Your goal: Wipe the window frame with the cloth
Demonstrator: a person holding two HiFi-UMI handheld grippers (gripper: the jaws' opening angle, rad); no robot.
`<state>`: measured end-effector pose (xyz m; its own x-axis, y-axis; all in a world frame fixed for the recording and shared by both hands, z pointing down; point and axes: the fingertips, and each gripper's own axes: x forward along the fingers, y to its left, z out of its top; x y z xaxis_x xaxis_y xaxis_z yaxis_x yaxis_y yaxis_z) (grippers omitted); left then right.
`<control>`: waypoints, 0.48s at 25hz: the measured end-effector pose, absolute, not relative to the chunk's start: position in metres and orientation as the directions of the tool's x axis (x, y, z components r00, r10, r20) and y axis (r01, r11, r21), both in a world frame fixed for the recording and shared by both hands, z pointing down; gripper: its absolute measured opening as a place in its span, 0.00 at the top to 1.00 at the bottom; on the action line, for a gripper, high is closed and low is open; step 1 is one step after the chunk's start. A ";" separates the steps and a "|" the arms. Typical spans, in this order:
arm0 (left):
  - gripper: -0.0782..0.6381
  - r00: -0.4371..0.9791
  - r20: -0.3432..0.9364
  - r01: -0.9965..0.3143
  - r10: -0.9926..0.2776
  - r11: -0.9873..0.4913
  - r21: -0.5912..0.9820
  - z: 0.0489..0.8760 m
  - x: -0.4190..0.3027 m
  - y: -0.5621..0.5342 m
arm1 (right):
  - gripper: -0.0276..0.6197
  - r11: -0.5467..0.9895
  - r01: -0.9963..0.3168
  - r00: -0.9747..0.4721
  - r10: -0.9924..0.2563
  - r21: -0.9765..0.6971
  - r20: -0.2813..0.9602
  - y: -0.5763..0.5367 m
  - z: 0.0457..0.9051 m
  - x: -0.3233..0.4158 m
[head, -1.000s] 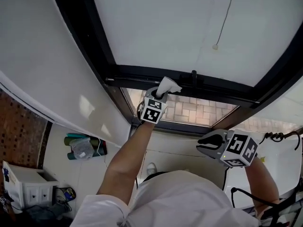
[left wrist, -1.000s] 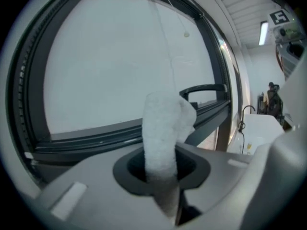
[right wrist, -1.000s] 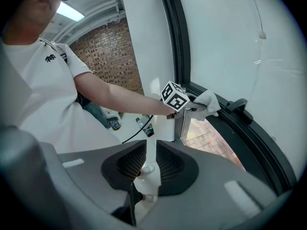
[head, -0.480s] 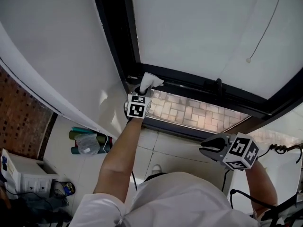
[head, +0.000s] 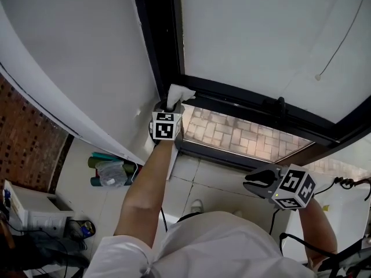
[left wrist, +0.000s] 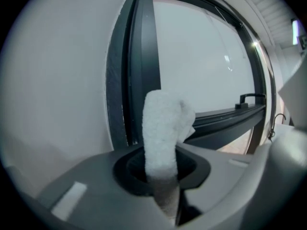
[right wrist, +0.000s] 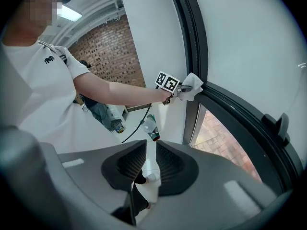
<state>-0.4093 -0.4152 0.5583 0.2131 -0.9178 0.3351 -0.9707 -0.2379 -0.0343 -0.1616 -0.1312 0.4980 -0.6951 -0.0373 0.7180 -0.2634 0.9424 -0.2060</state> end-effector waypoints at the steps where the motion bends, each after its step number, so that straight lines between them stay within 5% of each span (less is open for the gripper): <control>1: 0.76 0.214 0.335 -0.971 -0.918 -0.238 -0.033 0.558 -0.410 -0.416 | 0.86 0.941 -0.268 -0.695 -0.039 -0.207 0.718 -0.131 0.498 -0.162; 12: 0.76 0.240 0.332 -0.964 -0.912 -0.263 -0.025 0.561 -0.408 -0.414 | 0.86 0.926 -0.307 -0.700 -0.063 -0.220 0.712 -0.127 0.504 -0.162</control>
